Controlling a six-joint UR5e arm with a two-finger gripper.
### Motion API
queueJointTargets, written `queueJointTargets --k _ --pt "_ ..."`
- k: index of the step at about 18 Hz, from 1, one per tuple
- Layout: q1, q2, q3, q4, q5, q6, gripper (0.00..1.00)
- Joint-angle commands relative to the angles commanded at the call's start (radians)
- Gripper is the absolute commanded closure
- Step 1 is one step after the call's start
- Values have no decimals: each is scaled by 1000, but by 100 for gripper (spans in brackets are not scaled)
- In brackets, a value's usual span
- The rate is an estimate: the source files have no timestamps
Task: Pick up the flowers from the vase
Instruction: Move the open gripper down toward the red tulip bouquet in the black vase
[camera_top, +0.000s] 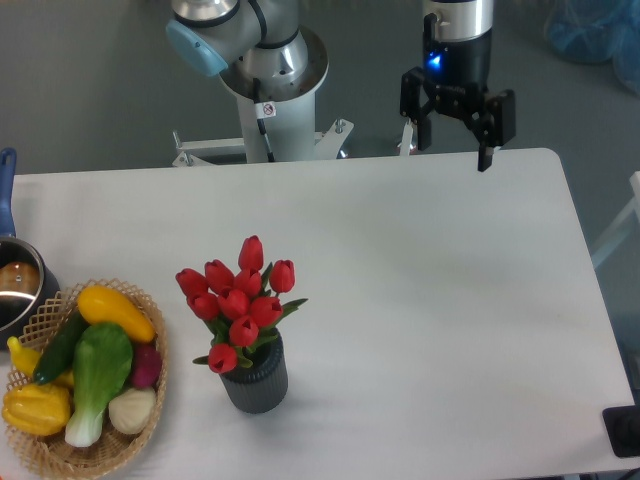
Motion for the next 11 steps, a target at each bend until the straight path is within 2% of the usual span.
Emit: queueJointTargets --k 6,11 --pt "-21 -3 -6 2 -26 -3 0" --pt "-20 -15 -67 2 -75 -35 0"
